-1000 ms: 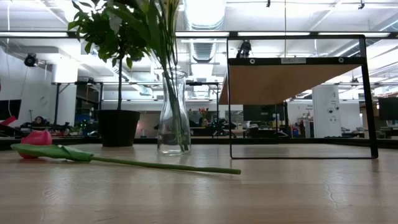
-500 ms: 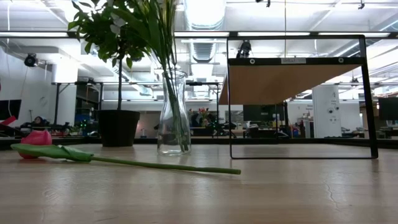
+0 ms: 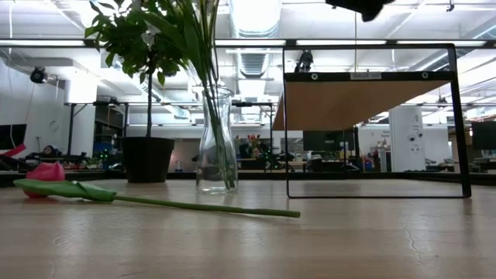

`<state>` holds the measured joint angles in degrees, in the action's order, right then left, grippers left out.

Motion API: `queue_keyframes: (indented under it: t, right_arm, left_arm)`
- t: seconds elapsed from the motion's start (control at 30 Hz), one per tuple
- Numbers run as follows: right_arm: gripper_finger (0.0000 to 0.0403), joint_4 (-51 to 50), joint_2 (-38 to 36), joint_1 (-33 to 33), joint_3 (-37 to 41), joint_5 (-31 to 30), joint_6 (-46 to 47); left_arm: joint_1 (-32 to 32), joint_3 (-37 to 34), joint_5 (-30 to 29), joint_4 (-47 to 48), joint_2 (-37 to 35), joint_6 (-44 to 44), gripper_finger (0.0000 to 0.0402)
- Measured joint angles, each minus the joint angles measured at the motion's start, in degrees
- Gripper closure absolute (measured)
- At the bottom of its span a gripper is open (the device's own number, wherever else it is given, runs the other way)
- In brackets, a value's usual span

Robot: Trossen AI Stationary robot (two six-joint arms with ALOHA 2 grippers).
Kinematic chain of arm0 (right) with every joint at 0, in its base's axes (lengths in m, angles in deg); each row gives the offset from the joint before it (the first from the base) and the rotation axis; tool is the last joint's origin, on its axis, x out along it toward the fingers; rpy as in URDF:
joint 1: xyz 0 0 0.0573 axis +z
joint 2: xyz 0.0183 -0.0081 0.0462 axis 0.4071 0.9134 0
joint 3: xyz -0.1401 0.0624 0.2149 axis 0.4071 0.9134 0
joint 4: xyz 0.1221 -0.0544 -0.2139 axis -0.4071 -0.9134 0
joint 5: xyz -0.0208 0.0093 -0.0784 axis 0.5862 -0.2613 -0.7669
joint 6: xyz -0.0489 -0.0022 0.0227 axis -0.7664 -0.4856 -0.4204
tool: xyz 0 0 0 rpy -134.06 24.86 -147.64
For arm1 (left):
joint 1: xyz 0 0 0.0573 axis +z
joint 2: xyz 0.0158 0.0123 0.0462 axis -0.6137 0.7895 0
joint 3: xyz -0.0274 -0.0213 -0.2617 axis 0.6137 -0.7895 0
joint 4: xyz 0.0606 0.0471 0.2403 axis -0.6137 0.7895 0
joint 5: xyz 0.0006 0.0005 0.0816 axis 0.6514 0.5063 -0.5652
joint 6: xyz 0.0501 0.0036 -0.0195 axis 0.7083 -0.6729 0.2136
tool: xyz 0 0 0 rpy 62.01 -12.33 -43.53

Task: Pick and place flowers into a vace then onto a shelf
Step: Put the red flower into the left transparent glass vase

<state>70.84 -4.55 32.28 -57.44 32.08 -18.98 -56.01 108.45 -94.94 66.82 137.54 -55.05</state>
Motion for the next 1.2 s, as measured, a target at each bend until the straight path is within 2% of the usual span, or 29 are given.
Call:
queue_keyframes:
  t: [0.13,0.3,0.47,0.63,0.7,0.97,1.2]
  right_arm:
    - [0.0166,0.03,-4.74,-0.02,3.76,0.02,-0.68]
    - [0.0166,-0.18,-8.92,-0.02,7.78,0.00,-0.67]
    - [0.0167,-0.19,-11.56,-0.02,10.87,-0.01,1.68]
    - [0.0170,-0.15,-13.61,-0.02,12.66,-0.06,3.72]
    - [0.0170,-0.11,-13.97,-0.02,12.84,-0.08,4.78]
    - [0.0172,-0.18,-12.93,-0.02,12.98,-0.07,9.65]
    - [0.0172,-0.18,-11.56,-0.02,13.26,-0.07,11.70]
  left_arm:
    - [-2.09,-1.59,0.41,8.50,-0.21,-19.16,0.0002]
    - [-3.98,-6.10,2.04,9.67,1.70,-36.88,0.0002]
    - [-4.86,-11.51,11.13,9.33,5.57,-47.60,0.0002]
    - [-5.61,-14.69,24.66,8.25,10.45,-51.45,0.0002]
    - [-6.15,-14.85,27.71,8.20,12.01,-51.25,0.0002]
    - [-9.17,-14.65,25.13,8.17,15.70,-48.90,0.0002]
    - [-12.59,-14.96,24.06,4.33,20.54,-50.80,0.0002]
